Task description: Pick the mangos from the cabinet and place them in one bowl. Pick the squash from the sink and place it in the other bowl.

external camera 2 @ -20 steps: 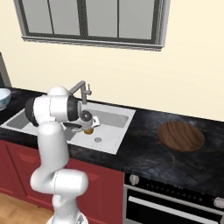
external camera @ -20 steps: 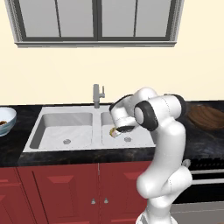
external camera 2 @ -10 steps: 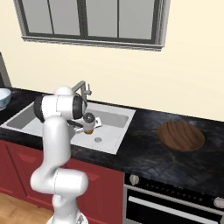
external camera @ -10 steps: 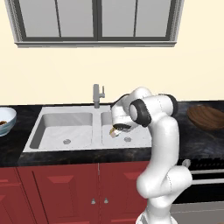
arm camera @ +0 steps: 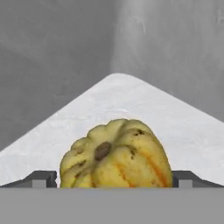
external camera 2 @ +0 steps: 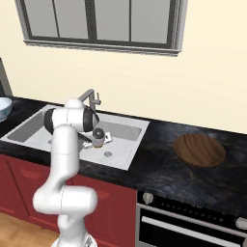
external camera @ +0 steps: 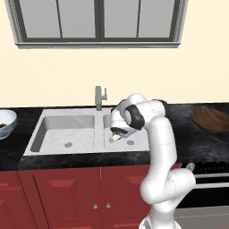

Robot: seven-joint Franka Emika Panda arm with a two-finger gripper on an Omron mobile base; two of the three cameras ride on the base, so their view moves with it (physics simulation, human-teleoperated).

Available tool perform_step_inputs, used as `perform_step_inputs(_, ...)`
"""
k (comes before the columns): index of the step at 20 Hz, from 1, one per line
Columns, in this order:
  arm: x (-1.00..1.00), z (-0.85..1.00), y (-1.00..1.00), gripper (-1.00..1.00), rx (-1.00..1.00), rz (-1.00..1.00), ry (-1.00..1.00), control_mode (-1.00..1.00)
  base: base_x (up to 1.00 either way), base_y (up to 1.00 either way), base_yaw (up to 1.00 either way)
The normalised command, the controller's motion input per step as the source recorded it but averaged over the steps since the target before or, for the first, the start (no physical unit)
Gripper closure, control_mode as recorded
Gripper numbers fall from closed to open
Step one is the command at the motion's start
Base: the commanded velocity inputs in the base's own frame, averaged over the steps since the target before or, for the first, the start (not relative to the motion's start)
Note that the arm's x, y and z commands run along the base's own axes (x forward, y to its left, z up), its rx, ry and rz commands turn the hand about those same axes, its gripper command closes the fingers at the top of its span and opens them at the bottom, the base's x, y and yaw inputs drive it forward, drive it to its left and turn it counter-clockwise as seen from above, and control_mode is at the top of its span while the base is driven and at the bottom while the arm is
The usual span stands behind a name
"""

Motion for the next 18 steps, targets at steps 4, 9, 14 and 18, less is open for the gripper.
perform_step_inputs(4, 0.54, -0.43, 0.12, -1.0, -0.02, -0.02, -0.04, -1.0, 0.0, 0.0, 0.0)
perform_step_inputs(9, 0.34, -0.23, 0.0, 1.0, -0.03, -0.01, -0.01, -1.0, 0.0, 0.0, 0.0)
perform_step_inputs(14, -0.04, 0.36, -0.02, 1.0, 0.07, -0.05, -0.01, -1.0, 0.0, 0.0, 0.0)
perform_step_inputs(18, -0.12, 0.85, -0.06, 1.0, 0.13, -0.11, 0.0, -1.0, 0.0, 0.0, 0.0)
